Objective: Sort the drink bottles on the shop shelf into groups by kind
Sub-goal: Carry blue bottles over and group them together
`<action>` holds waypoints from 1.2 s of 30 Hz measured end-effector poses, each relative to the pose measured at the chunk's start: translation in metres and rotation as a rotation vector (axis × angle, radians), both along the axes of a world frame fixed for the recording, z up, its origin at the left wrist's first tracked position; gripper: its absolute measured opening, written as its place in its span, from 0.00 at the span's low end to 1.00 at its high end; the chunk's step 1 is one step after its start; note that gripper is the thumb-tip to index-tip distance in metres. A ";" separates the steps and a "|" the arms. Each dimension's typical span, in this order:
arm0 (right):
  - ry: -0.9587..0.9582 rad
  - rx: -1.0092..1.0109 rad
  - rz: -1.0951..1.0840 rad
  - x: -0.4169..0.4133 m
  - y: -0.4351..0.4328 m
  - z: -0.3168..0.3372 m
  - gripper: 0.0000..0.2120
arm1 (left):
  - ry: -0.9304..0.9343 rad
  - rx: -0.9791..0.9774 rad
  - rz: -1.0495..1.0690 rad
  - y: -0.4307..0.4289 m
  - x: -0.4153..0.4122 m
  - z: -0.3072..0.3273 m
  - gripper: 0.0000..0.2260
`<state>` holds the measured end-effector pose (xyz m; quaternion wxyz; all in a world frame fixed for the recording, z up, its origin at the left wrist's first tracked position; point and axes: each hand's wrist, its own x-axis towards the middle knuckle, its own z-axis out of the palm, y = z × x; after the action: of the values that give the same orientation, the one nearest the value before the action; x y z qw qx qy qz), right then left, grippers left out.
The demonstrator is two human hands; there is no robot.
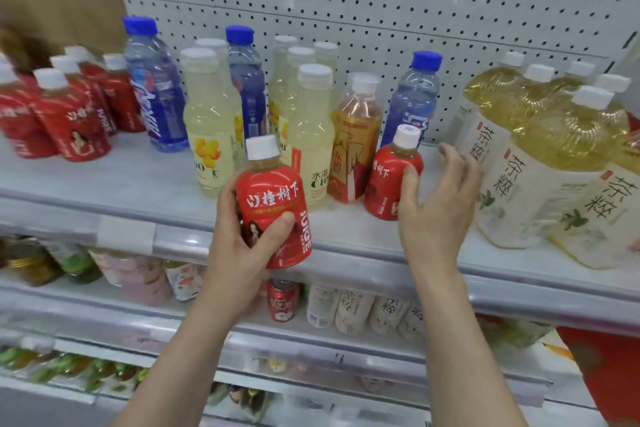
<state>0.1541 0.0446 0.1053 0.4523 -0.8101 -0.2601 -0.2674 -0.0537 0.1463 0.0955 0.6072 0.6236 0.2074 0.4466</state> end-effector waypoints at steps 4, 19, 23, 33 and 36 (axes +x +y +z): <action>0.268 -0.049 0.286 0.005 0.018 -0.003 0.36 | -0.016 -0.002 0.034 0.010 -0.012 -0.002 0.35; 0.226 0.364 0.320 -0.151 0.067 0.037 0.28 | -0.040 0.016 0.035 0.132 -0.121 0.009 0.34; 0.258 0.240 0.508 -0.210 0.127 0.031 0.30 | -0.040 0.030 0.127 0.187 -0.169 0.007 0.32; 0.318 0.042 0.607 -0.263 0.281 0.026 0.32 | 0.138 0.145 0.215 0.310 -0.235 0.022 0.31; 0.307 -0.044 0.583 -0.262 0.313 0.020 0.37 | 0.170 0.198 0.199 0.331 -0.227 0.019 0.31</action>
<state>-0.1083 0.3577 0.1252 0.5259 -0.7420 -0.4157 0.0042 -0.2808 0.4775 0.1140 0.4759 0.6923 0.2738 0.4682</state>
